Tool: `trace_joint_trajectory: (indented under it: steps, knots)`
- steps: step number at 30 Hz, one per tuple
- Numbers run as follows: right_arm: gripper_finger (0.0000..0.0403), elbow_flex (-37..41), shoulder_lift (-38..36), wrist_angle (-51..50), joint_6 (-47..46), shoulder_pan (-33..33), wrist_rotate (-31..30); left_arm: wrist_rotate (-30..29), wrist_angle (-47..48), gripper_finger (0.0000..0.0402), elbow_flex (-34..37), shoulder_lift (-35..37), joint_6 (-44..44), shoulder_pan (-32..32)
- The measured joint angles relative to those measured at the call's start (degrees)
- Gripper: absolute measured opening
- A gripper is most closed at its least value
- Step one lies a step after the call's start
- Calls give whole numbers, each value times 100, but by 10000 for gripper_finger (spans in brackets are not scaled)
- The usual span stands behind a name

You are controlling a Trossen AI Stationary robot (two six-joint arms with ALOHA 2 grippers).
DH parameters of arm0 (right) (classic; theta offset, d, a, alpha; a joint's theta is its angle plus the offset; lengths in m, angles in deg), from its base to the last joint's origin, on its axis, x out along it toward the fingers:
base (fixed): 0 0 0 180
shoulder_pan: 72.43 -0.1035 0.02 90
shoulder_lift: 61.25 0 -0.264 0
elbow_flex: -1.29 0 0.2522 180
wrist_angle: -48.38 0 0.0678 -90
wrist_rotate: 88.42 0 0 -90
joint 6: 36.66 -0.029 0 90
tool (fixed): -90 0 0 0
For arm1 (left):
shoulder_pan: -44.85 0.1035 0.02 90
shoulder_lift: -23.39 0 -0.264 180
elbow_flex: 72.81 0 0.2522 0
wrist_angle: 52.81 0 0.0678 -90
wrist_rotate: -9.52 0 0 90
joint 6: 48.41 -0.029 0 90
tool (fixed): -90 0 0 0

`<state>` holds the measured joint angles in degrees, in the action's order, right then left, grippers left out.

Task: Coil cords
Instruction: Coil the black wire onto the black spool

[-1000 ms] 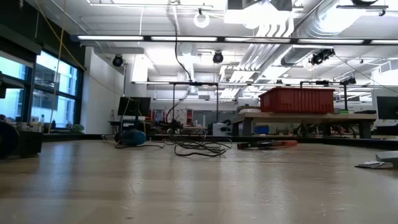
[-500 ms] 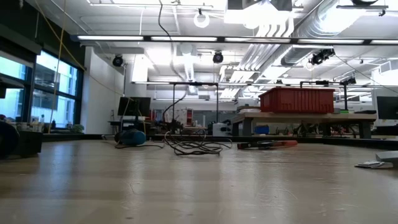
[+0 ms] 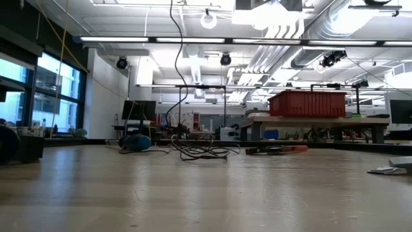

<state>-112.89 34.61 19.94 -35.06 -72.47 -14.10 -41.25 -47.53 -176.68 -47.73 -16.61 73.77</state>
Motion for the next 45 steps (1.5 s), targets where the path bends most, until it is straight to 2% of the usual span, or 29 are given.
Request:
trace_joint_trajectory:
  steps: [9, 17, 22, 29, 32, 35, 40, 45]
  knots:
    - [181, 0, 436, 556, -401, 242, 428, -154, 196, 0, 0, -25, -364, -128]
    - [179, 0, 563, 574, -646, 431, 292, -165, 210, 0, 0, -25, -400, -126]
    - [132, 0, 564, 595, -668, 401, 265, -163, 228, 0, 0, -25, -416, -118]
    - [13, 0, 564, 593, -566, 282, 197, -144, 332, 0, 0, -25, -508, -59]
    - [4, 0, 509, 492, -510, 150, -118, -136, 399, 0, 0, -10, -505, 34]
    - [2, 0, 329, 237, -496, 5, -133, -128, 679, 0, 0, 103, -509, 202]
    - [1, 0, -49, -377, -566, -298, -155, -180, 1516, 0, 0, 357, -557, 458]
    - [1, 0, -465, -658, -568, -575, -177, -502, 2298, 0, 2, 596, -609, 530]
